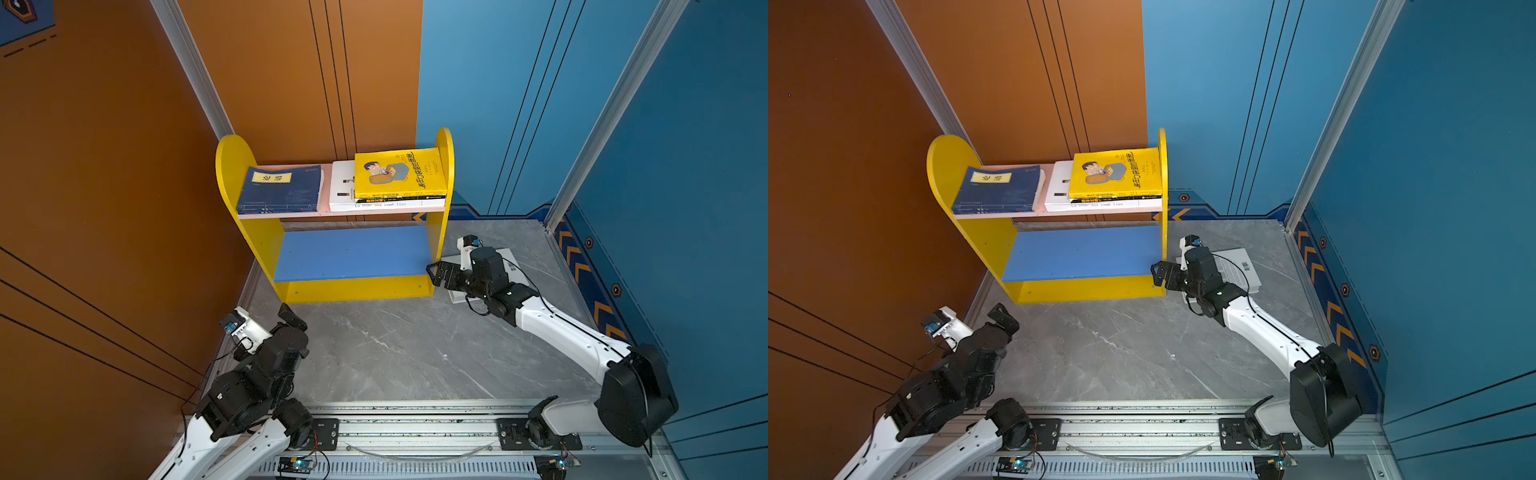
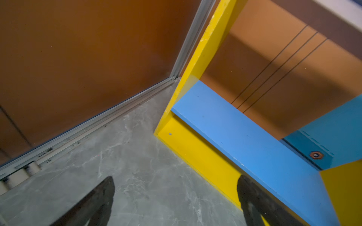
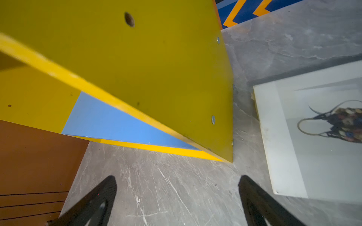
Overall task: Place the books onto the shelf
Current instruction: 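Withdraw the left gripper from the shelf while the right gripper lowers toward the floor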
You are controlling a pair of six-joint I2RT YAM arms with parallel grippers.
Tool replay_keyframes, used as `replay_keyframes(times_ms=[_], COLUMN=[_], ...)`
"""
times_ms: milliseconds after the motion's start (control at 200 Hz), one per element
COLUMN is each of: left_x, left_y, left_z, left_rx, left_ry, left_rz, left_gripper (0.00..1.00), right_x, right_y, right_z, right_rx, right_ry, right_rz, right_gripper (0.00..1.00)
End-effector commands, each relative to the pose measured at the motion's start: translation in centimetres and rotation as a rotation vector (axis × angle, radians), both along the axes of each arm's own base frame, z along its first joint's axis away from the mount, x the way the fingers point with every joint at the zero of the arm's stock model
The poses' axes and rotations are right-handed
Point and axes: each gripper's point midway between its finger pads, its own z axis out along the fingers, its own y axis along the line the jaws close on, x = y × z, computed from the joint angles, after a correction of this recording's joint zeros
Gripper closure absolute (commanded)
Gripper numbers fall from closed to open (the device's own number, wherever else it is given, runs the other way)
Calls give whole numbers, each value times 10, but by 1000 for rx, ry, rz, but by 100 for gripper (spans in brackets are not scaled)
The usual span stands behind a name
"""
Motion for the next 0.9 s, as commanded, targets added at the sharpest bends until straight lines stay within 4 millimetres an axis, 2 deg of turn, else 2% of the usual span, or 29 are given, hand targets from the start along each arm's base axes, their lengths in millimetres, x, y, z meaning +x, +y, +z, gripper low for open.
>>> replay_keyframes(times_ms=[0,100,240,386,631,746,811,896], left_x=[-3,10,41,71,114,128,138,147], left_y=[7,9,16,35,52,61,67,75], left_z=[-20,-34,-50,-50,-47,-54,-50,-57], left_rx=[9,-56,-189,-302,-320,-331,-321,-340], left_ry=[161,211,192,107,34,38,-17,-51], left_rz=[5,-5,-75,-138,-245,-251,-262,-262], left_gripper=[2,2,2,2,2,2,2,2], right_x=[20,29,40,52,75,88,95,102], right_y=[10,11,16,16,18,24,27,29], right_z=[26,25,20,16,9,3,-2,-8], right_rx=[10,3,13,17,34,43,42,38], right_ry=[-88,-90,-91,-98,-100,-89,-80,-66], right_rz=[-19,-42,-62,-115,-190,-215,-225,-243], right_gripper=[2,2,3,3,4,4,4,4])
